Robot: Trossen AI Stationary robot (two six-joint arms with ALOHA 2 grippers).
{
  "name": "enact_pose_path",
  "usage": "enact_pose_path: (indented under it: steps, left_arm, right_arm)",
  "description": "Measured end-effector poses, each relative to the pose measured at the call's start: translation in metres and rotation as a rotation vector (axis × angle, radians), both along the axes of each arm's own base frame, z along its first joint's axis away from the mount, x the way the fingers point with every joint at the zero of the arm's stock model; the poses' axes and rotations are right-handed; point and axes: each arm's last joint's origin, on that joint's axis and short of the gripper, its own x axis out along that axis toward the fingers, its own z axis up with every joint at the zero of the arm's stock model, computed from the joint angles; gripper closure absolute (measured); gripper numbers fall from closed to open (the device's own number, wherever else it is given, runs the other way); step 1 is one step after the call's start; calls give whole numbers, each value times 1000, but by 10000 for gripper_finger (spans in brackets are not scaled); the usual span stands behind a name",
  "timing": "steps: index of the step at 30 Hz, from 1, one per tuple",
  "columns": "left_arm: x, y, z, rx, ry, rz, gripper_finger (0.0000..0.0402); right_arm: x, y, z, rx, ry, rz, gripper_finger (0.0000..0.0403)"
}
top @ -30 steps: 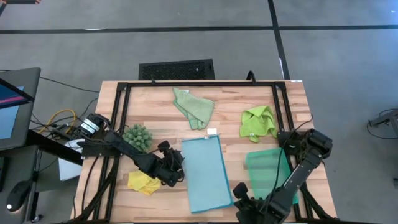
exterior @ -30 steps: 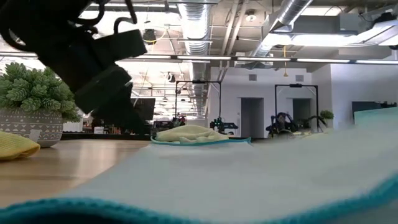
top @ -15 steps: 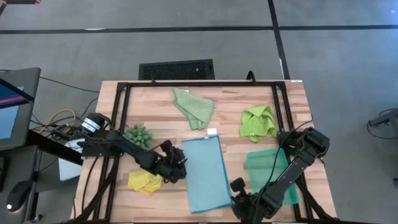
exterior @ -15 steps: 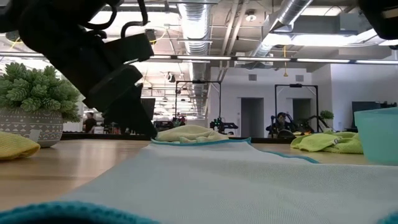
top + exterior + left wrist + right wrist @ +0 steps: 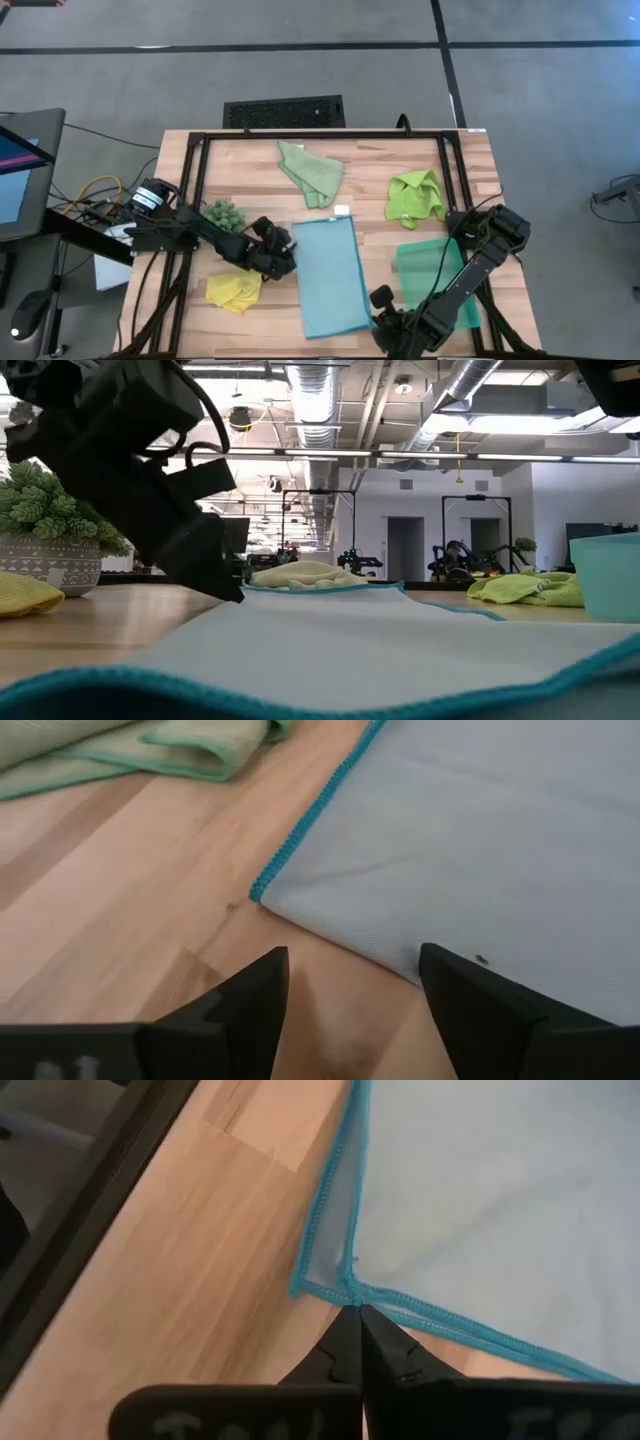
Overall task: Fold microfiber towels
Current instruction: Fold the blue microfiber cloth
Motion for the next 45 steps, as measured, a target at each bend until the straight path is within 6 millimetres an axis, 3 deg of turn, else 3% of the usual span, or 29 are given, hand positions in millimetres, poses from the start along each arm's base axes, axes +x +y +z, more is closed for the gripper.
enact_pose_path:
  steps: [7, 13, 23, 29, 32, 36, 45]
  left_arm:
    - [1, 16, -2, 73, 52, -8, 182]
    - [12, 11, 6, 82, 85, -86, 182]
    - [27, -26, 30, -159, 76, -341, 182]
    - [24, -54, 35, -172, 38, -535, 182]
    - [23, -60, 38, -130, 6, -552, 182]
    - [21, -47, 32, -70, 47, -481, 182]
    - [24, 21, 16, 96, 213, -368, 182]
  right_arm:
    - [2, 2, 5, -85, -78, 50, 396]
    - [-4, 11, 12, -189, -173, 127, 397]
    - [-10, 16, 11, -172, -156, 155, 390]
    - [-10, 15, 11, -171, -155, 150, 392]
    - [-10, 15, 11, -172, -154, 150, 389]
    - [-10, 15, 11, -171, -153, 149, 389]
    - [-10, 15, 11, -169, -153, 148, 387]
